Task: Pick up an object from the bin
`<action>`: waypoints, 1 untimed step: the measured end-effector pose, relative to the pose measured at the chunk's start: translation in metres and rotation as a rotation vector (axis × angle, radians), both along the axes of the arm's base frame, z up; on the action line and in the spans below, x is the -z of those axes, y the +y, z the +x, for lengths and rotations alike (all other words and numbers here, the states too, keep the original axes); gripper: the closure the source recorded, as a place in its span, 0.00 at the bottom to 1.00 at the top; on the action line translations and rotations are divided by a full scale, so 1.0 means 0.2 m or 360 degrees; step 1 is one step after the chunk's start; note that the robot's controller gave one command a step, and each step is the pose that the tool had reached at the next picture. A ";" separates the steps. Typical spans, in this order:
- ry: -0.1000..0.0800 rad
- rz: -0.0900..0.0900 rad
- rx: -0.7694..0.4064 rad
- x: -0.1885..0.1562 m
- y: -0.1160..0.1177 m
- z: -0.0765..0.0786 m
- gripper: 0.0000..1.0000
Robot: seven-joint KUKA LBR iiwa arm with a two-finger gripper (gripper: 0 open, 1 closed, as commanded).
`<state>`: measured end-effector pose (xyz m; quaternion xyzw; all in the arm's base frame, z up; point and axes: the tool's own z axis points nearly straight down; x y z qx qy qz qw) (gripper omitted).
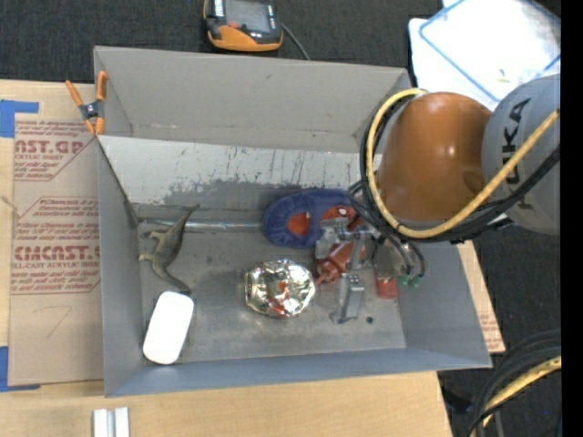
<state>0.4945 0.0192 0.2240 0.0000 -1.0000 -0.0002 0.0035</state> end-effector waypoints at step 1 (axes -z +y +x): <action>-0.0013 0.0001 0.0000 -0.02 0.00 0.01 0.00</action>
Offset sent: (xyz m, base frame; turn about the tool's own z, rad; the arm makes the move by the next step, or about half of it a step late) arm 0.0523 0.0272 -0.1540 -0.0427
